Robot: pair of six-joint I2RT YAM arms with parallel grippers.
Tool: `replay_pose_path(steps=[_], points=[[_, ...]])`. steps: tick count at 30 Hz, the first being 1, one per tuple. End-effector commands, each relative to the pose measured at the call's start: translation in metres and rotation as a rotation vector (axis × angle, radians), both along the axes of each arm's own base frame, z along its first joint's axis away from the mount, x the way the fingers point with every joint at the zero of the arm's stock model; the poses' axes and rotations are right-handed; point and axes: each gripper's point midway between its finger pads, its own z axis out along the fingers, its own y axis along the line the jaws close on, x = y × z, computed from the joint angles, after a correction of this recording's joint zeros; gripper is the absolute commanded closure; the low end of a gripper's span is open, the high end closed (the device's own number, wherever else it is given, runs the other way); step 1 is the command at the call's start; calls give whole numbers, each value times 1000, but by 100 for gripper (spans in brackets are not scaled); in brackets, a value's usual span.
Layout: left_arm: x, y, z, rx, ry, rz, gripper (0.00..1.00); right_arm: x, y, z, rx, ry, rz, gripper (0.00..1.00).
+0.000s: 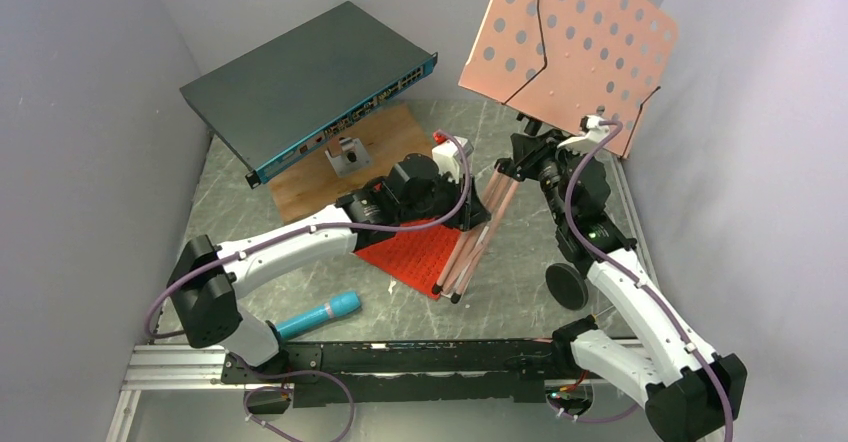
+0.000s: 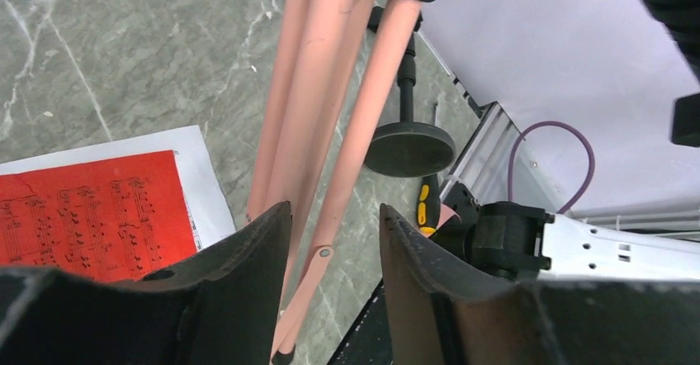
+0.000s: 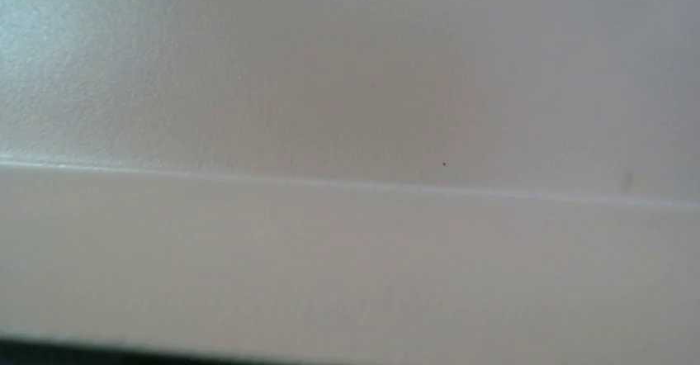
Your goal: Set up the instrument practice props
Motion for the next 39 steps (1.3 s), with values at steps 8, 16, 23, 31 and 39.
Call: replay_pose_path(steps=[8, 16, 23, 31, 39], points=[[23, -8, 0, 60, -74, 44, 37, -72, -21, 196, 210, -564, 37, 100], [28, -14, 9, 59, -106, 27, 78, -77, -28, 193, 185, -570, 9, 100], [38, -3, 33, 75, -209, 61, 96, -79, -34, 189, 43, -628, -41, 100], [43, 4, 67, 69, -197, 125, 100, -80, 0, 197, -321, -793, 70, 100], [41, 20, 71, 49, -252, 154, 100, -71, 4, 211, -451, -840, 44, 100]])
